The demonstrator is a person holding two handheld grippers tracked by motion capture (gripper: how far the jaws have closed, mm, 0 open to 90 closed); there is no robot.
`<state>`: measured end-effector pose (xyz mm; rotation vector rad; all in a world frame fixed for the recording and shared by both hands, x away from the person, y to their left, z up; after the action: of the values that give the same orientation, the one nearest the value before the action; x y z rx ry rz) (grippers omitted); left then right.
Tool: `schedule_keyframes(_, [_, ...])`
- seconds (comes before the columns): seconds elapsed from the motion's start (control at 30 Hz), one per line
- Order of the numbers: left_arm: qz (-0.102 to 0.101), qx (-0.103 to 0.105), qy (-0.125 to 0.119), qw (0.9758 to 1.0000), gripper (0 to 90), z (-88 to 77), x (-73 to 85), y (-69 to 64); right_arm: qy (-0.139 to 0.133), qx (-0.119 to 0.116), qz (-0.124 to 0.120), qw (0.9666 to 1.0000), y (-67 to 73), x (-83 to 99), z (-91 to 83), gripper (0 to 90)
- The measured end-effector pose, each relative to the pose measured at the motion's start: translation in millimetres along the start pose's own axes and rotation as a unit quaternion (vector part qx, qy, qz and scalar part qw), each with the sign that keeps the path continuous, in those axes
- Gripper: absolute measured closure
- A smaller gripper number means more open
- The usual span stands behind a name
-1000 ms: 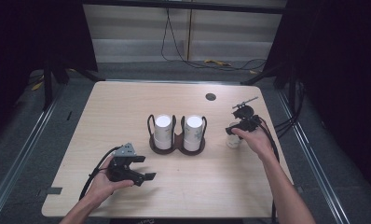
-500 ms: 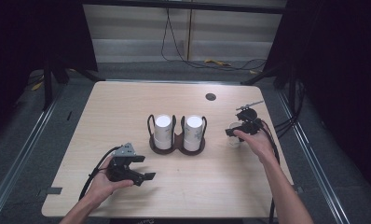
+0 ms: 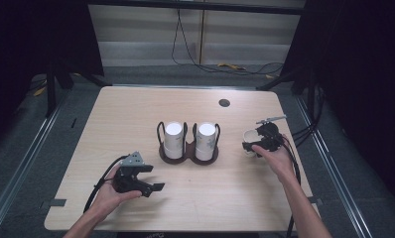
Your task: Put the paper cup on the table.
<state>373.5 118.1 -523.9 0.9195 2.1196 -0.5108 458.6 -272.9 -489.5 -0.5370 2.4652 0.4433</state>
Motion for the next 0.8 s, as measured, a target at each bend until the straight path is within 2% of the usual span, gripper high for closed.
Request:
schedule_keyframes(0.23, [-0.014, -0.015, 0.002, 0.9998, 16.5, 0.1, 2.5, 6.2, -0.021, -0.010, 0.010, 0.9997, -0.3, 16.2, -6.1, 16.4])
schedule_keyframes(0.3, [-0.024, -0.015, -0.001, 0.9996, 16.5, -0.7, 2.7, 6.7, -0.028, -0.010, 0.013, 0.9995, 0.4, 19.5, -9.9, 16.4])
schedule_keyframes(0.37, [-0.023, -0.018, -0.003, 0.9996, 16.5, -1.3, 2.3, 8.3, -0.035, -0.014, 0.013, 0.9992, 2.5, 22.0, -14.4, 16.4])
schedule_keyframes(0.43, [-0.028, -0.023, -0.005, 0.9993, 17.1, -1.9, 1.7, 9.3, -0.048, -0.017, 0.009, 0.9987, 7.0, 24.8, -22.5, 16.5])
schedule_keyframes(0.63, [-0.036, -0.034, -0.002, 0.9988, 17.7, -4.1, -0.1, 11.6, -0.063, -0.018, 0.003, 0.9978, 16.3, 33.7, -32.6, 17.6])
schedule_keyframes(0.8, [-0.038, -0.040, 0.000, 0.9985, 17.6, -8.9, 1.6, 12.8, -0.088, -0.033, 0.004, 0.9956, 30.1, 44.2, -40.7, 19.0])
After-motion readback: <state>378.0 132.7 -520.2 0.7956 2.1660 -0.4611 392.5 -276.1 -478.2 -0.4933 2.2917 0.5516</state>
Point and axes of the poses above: each handheld gripper's, and its own axes: z roughly forward along the jaws, x roughly out of its underside, y roughly to its left, the point moved 6 cm from there along z, roughly forward along the jaws, and after that the axes turned 15 degrees about -x, right-handed, at the moved point
